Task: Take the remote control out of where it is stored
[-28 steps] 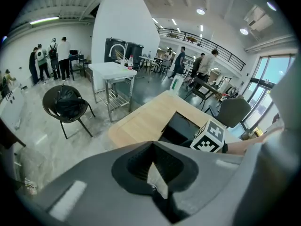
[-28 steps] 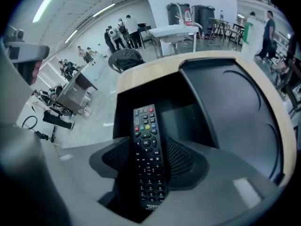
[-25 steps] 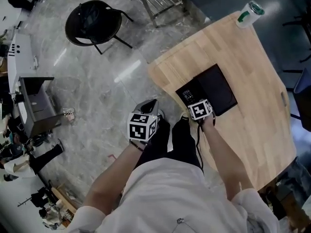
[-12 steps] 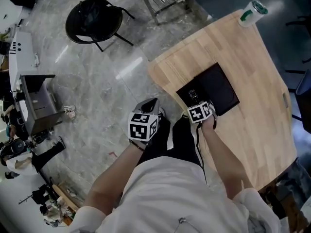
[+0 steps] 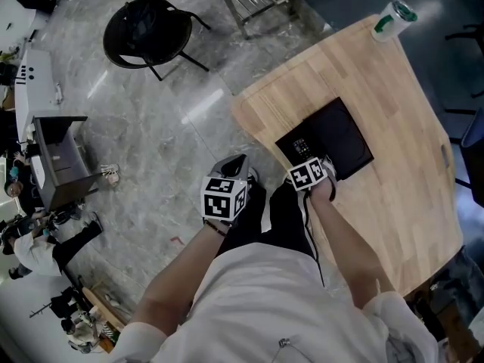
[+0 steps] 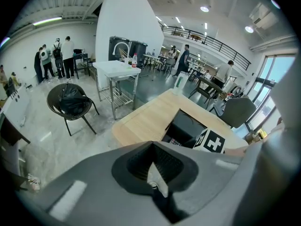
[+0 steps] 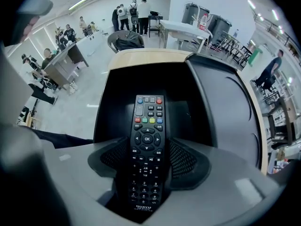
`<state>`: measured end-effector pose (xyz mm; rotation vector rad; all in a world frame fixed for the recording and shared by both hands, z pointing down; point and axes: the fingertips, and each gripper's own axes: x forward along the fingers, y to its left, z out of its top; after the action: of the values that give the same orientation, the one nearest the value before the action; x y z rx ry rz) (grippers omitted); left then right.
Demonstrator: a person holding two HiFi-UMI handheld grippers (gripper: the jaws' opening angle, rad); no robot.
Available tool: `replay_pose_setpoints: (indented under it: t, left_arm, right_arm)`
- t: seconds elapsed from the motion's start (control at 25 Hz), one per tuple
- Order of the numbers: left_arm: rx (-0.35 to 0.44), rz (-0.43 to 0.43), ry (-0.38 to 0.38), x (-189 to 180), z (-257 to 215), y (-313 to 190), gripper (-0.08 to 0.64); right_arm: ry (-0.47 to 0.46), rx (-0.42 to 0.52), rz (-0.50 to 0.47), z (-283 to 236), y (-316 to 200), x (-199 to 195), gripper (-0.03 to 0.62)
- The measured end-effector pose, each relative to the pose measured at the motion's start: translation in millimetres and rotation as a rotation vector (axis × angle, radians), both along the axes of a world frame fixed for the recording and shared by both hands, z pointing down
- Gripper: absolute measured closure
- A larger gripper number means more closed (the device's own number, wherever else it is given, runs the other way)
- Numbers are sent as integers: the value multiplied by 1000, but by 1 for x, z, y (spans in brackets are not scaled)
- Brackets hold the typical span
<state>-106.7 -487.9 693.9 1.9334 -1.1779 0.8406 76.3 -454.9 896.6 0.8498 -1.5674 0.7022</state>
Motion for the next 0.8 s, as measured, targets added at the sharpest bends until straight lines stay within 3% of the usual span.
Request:
replay_pose_setpoints:
  t: [0.48,0.8]
  left_arm:
    - [6,-4,-2,-4,-3,6,559]
    - [43,11,12,-2,-20,4,559]
  right_arm:
    - [-66,-8,47,-12,-2,0,321]
    - [-234,76,163,-82,-17,-10,321]
